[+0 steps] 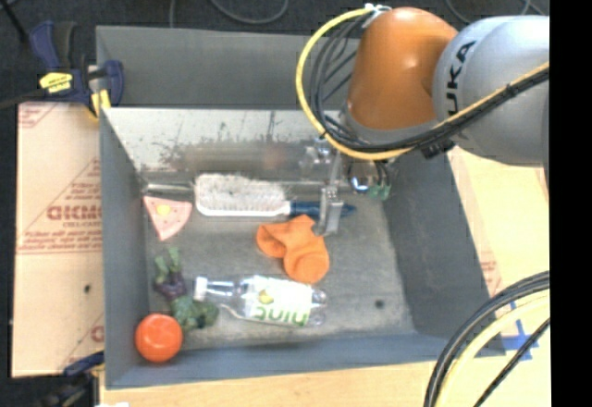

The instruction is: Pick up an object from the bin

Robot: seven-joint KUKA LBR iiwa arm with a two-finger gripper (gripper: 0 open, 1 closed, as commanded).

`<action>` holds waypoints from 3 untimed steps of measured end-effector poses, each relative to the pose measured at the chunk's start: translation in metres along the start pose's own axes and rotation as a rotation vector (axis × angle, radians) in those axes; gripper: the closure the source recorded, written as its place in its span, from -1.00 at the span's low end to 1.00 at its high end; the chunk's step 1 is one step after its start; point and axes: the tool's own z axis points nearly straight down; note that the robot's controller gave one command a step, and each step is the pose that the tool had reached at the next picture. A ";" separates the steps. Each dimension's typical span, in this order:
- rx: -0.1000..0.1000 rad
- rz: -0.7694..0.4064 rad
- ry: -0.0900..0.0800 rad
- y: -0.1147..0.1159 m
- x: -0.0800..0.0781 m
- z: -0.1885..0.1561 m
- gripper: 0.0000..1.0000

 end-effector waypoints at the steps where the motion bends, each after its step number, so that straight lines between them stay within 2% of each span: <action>1: 0.001 -0.011 -0.003 0.004 0.008 -0.007 -1.00; 2: -0.001 0.000 -0.016 0.010 0.010 0.020 -1.00; 3: 0.000 -0.020 -0.010 -0.005 0.010 0.076 -1.00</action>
Offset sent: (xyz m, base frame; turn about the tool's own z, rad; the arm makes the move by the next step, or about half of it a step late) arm -0.0202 0.0209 -0.1253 0.0717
